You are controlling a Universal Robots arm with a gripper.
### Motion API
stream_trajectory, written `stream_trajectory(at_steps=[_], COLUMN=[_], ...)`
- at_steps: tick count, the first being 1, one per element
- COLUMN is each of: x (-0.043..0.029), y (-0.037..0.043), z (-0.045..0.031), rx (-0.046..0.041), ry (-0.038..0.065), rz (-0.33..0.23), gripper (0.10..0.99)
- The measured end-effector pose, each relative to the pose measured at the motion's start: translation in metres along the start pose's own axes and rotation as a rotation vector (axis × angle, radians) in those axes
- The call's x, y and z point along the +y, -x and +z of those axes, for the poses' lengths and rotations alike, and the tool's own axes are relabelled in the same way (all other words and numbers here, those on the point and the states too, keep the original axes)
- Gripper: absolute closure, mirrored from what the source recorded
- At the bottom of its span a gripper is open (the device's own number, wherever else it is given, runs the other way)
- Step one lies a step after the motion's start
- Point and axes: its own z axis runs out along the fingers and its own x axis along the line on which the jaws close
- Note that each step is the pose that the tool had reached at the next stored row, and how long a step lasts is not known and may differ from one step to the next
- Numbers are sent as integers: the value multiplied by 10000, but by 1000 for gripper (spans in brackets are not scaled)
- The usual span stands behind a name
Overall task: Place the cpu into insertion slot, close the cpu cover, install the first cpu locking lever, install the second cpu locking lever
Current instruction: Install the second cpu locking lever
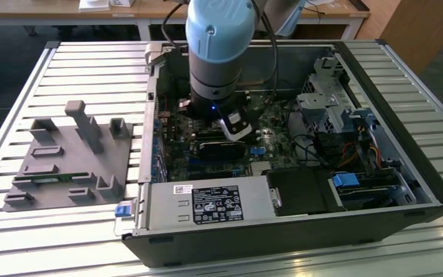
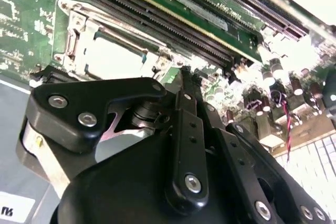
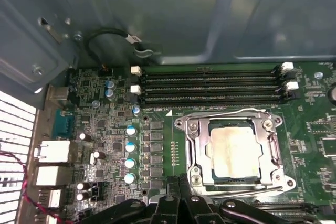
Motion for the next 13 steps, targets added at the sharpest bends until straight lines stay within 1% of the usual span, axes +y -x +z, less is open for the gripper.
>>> stream_trajectory(at_steps=[3,4,6,10,13], x=[34,54,71,96,99], y=[-2,-3,-4,-5,-5], z=[-93,-145,-192,-261,-267], rx=[0,0,1,1,0], ry=[-1,-1,-1,-1,2], rz=[0,0,0,1,0], gripper=[984,984,984,984,984])
